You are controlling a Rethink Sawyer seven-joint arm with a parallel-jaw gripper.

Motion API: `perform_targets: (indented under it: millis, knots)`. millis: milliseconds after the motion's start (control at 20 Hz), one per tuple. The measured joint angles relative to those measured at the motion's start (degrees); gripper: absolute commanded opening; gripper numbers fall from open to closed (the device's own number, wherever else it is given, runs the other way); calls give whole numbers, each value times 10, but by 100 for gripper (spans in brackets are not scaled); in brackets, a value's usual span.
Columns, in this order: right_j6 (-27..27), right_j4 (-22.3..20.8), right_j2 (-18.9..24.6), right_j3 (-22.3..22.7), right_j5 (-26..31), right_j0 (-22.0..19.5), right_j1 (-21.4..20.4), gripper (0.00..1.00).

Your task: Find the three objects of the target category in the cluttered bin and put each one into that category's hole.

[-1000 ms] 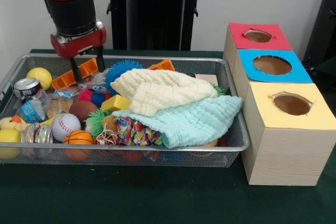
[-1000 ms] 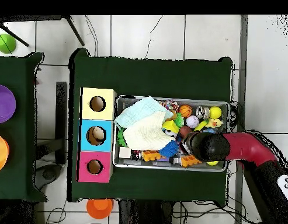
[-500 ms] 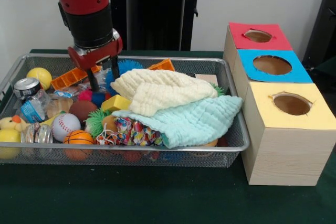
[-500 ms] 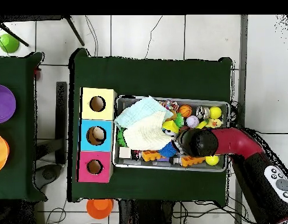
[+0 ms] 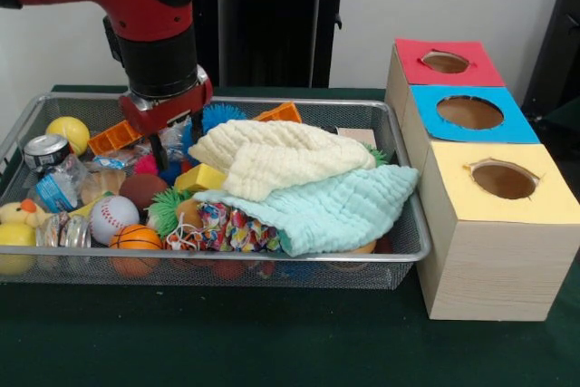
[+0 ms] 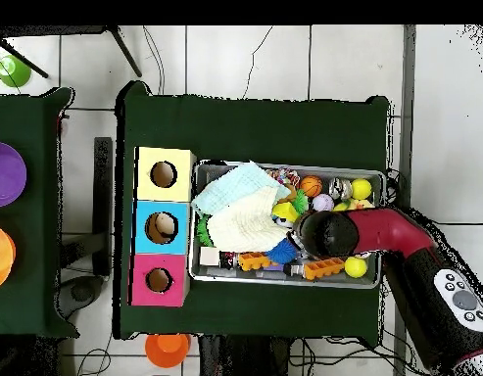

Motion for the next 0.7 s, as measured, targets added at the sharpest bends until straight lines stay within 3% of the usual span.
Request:
perform_targets:
  millis: [700]
  knots:
    - [0, -9, -23, -59, 115, 56, 32, 100]
